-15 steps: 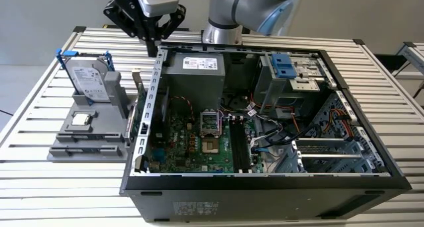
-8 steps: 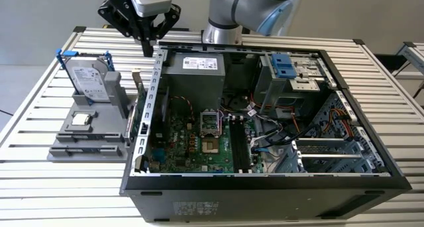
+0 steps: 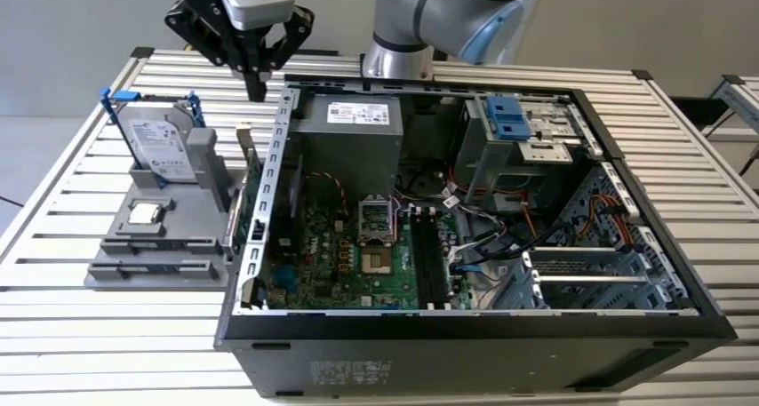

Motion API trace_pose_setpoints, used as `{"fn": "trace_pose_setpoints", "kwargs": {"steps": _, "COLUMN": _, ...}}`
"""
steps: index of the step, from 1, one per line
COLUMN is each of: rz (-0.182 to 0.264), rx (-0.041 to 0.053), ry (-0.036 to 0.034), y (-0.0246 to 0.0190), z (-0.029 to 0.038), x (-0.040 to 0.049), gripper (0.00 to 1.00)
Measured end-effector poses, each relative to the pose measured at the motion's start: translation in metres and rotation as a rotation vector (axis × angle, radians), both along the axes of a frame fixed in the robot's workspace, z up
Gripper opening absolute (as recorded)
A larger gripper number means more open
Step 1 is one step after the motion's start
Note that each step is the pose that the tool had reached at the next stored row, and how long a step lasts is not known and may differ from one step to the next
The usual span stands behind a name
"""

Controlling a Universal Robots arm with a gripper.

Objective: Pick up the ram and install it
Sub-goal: 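Reach for the ram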

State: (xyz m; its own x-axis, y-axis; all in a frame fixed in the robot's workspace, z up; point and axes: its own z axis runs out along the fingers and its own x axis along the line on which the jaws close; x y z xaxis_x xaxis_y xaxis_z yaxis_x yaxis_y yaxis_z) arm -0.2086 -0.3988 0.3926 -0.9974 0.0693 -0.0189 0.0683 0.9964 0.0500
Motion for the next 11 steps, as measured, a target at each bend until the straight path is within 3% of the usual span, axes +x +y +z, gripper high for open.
{"fn": "trace_pose_setpoints", "kwargs": {"steps": 11, "rz": 0.0, "rx": 0.0001, "ry": 0.0, "y": 0.0, "z": 0.0, "x": -0.011, "gripper": 0.0}}
